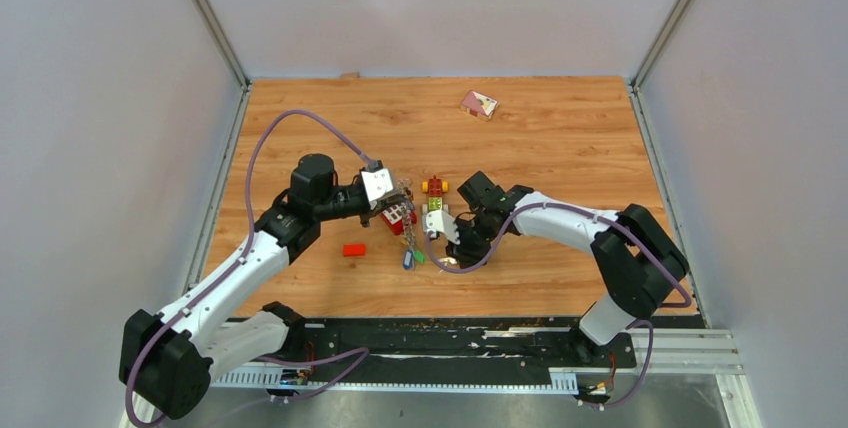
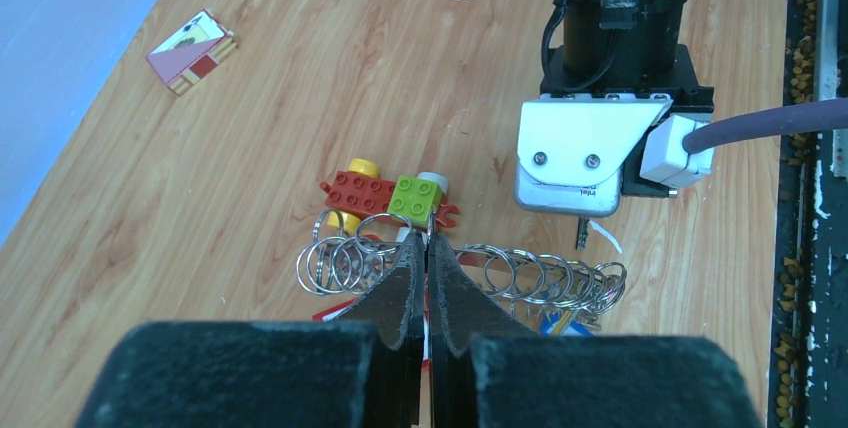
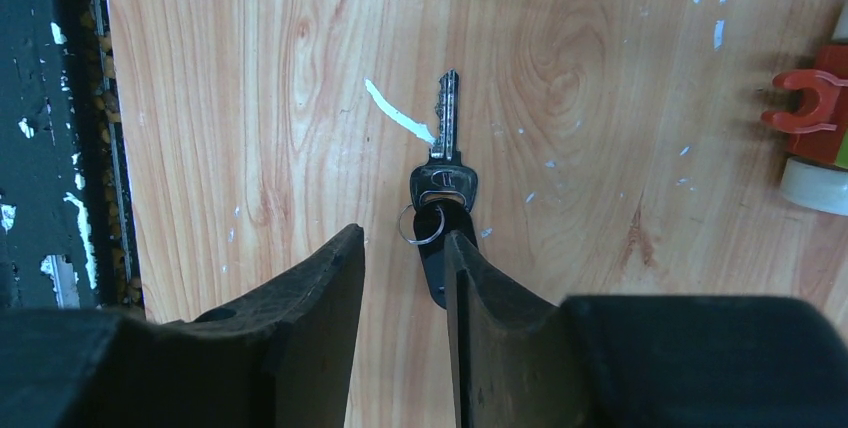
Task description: Put the keys on the keyring
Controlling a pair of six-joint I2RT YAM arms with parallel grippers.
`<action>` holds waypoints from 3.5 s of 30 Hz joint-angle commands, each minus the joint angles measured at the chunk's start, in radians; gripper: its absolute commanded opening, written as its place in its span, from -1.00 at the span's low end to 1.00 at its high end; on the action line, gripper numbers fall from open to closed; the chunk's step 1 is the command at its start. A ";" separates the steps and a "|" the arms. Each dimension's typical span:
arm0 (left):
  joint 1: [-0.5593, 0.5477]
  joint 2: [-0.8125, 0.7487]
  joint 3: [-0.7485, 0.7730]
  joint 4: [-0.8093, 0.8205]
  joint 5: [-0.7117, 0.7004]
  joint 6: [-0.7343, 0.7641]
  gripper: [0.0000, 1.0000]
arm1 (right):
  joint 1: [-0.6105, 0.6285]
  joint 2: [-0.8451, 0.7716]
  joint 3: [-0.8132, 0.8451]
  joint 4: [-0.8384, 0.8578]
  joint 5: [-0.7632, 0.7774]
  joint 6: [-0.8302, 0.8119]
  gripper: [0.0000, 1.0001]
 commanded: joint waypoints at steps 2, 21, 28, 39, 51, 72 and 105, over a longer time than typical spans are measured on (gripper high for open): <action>0.004 -0.027 0.011 0.061 -0.005 0.028 -1.00 | 0.018 0.001 -0.003 0.024 -0.011 -0.006 -0.28; 0.005 -0.021 0.015 0.057 -0.012 0.035 -1.00 | 0.044 -0.029 -0.051 0.112 0.115 -0.009 -0.80; 0.005 -0.017 0.021 0.054 -0.008 0.035 -1.00 | -0.009 -0.065 -0.055 0.077 0.081 0.005 -0.93; 0.016 -0.009 0.013 0.041 0.012 0.065 -1.00 | -0.028 -0.163 -0.081 0.081 -0.001 -0.128 -0.45; 0.055 -0.001 0.019 0.040 0.052 0.038 -1.00 | 0.071 -0.159 -0.114 0.185 0.083 -0.266 -0.37; 0.061 -0.009 0.013 0.044 0.054 0.040 -1.00 | 0.185 -0.059 -0.090 0.176 0.235 -0.358 -0.34; 0.061 -0.006 0.011 0.041 0.055 0.041 -1.00 | 0.191 -0.001 -0.043 0.155 0.272 -0.415 -0.73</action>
